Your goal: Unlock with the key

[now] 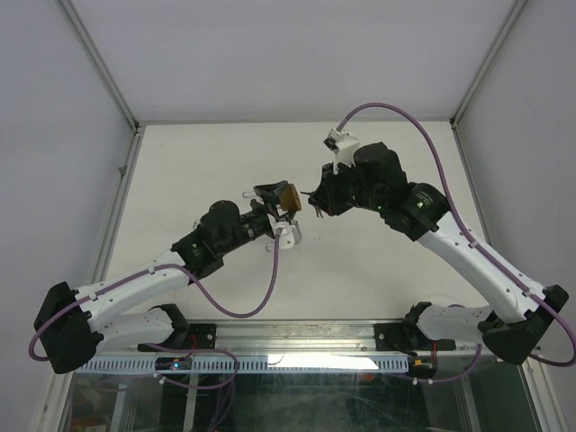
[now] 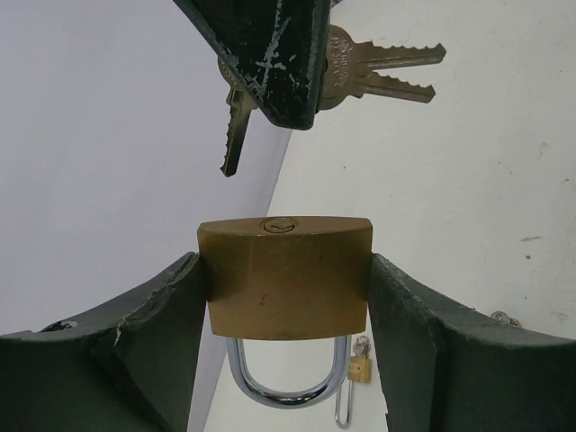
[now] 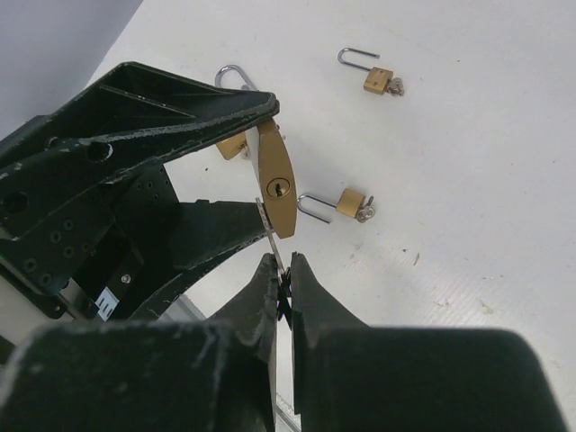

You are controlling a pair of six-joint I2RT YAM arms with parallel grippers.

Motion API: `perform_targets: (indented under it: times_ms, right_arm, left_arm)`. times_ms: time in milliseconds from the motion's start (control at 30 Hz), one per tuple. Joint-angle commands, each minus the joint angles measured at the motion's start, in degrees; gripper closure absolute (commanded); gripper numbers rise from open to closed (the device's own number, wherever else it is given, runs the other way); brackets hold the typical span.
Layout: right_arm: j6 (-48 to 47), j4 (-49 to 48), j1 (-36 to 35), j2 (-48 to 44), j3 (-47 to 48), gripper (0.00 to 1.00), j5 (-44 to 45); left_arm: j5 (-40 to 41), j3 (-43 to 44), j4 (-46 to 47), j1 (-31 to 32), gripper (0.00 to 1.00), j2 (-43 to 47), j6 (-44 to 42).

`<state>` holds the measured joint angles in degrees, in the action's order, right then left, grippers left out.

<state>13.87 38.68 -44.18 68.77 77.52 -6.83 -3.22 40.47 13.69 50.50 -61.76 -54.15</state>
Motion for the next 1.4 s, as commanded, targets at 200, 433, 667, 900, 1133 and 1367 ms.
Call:
perform_targets:
  times_ms: [200,433,667,900,1133,1367]
  right_arm:
    - [-3.1,-1.2,-0.3,-0.9,2.3,1.00,-1.5]
    - [-2.4,-1.7,-0.3,-1.1,-0.2,1.00,-2.0]
    - [-2.9,-1.2,-0.3,-1.0,-1.6,1.00,-0.7]
    - [-1.8,-3.8,-0.3,0.2,-0.8,1.00,-1.5]
    - [-1.6,-5.2,0.0,0.2,-0.5,1.00,-2.1]
    - [-1.3,-4.0,0.0,1.2,1.0,1.00,-3.6]
  left_arm:
    - [-6.5,4.2,9.7,-0.8,1.00,2.4,-1.2]
    - [-7.0,4.4,10.1,-0.7,1.00,1.9,-1.8]
    - [-5.7,4.0,11.4,-0.6,1.00,1.7,-3.9]
    - [-5.9,4.0,12.1,-0.7,1.00,1.5,-4.8]
    - [-6.3,4.2,11.6,-0.7,1.00,1.5,-4.8]
    - [-7.0,4.7,9.7,-0.7,1.00,1.4,-7.5]
